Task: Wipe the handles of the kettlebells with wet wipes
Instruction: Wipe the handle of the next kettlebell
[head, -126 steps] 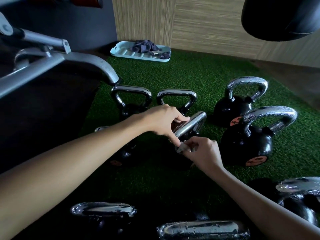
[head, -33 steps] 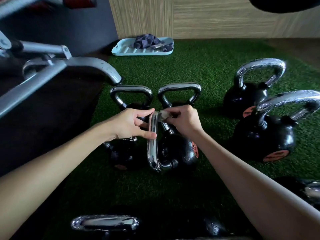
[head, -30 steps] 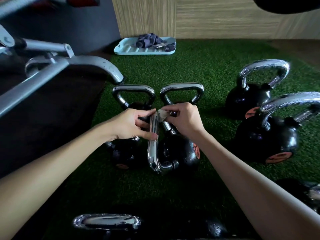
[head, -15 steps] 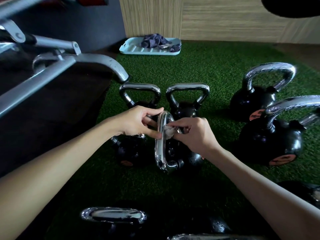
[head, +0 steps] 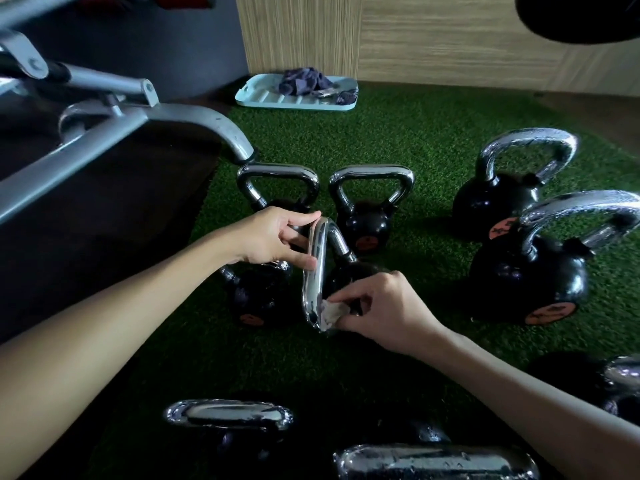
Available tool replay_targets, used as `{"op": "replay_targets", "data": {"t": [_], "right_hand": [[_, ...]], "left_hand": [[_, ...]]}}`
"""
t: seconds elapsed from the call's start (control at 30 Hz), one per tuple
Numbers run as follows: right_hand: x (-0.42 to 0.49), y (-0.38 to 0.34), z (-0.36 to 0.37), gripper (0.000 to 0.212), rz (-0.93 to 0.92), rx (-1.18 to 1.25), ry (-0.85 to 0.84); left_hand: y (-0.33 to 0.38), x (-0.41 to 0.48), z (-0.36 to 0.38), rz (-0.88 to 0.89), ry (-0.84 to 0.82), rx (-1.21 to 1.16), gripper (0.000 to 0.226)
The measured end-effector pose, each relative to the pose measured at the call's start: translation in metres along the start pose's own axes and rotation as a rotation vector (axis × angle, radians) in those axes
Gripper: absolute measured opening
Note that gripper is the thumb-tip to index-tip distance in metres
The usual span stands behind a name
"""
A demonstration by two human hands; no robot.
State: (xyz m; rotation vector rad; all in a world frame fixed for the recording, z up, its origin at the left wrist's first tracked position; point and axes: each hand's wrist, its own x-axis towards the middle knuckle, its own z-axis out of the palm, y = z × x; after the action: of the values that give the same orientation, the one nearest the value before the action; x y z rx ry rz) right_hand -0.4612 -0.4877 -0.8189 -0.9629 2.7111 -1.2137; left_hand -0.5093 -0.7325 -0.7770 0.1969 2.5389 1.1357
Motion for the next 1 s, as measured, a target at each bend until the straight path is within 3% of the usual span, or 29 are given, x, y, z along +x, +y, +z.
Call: {"op": "replay_targets", "data": {"t": [0.23,0.53,0.67,0.87,1.0], "right_hand": [[-0.001,-0.003,0.006,0.021,-0.112,-0.067,0.099],[-0.009,0.032,0.002,0.021,-0.140,-0.361,-0.112],[0.013,0.031,-0.013,0.028,-0.132,-0.322,0.017],[0.027,0.027,-0.008,0.035,-0.090,-0.398,-0.415],[0.031,0.036,-0.012,0.032,-0.080,-0.275,-0.514]], "left_hand": [[0.002,0.004,0.000,0.017,0.016,-0.005,0.104],[0.007,-0.003,-0.003,0.001,0.031,0.084,0.103],[0.009,-0.004,-0.002,-0.003,0.017,0.060,0.103],[0.012,-0.004,-0.003,-0.016,0.033,0.136,0.103],[0.007,-0.004,-0.004,0.001,0.023,0.131,0.103]]}}
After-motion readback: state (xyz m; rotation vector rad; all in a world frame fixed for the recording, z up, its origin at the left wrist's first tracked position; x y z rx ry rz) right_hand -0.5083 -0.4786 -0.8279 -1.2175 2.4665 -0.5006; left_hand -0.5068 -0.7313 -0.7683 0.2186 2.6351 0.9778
